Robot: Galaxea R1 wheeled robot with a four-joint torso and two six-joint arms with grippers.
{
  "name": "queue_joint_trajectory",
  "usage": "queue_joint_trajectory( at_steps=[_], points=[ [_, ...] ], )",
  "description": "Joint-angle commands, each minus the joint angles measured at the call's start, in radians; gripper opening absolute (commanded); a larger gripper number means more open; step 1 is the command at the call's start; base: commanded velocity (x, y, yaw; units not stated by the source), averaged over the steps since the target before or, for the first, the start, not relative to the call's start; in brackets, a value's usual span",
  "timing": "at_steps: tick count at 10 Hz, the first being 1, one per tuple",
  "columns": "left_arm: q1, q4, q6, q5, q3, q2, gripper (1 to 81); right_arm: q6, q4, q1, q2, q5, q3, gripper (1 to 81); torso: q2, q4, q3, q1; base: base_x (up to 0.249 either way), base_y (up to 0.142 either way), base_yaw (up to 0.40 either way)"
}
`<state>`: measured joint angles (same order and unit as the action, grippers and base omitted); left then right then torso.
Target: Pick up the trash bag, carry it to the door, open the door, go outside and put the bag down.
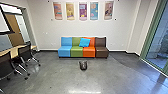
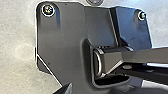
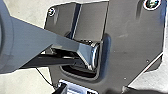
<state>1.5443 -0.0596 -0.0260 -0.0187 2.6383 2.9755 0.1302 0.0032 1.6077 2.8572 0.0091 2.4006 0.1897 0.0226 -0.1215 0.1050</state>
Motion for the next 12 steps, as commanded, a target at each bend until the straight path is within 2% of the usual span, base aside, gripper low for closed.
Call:
queue_joint_trajectory(
  at_steps=[1, 12],
  points=[
    [-0.037, -0.005, 0.004, -0.058, -0.003, -0.001, 81.1, 0.003, -0.005, -0.037, -0.007, -0.061, -0.011, 81.1, 0.000, 0.000, 0.000, 0.000, 0.137, 0.000, 0.000],
    [-0.037, -0.005, 0.004, -0.058, -0.004, 0.001, 81.1, 0.002, 0.009, -0.044, -0.002, -0.069, -0.003, 81.1, 0.000, 0.000, 0.000, 0.000, 0.139, 0.000, 0.000]
  ],
)
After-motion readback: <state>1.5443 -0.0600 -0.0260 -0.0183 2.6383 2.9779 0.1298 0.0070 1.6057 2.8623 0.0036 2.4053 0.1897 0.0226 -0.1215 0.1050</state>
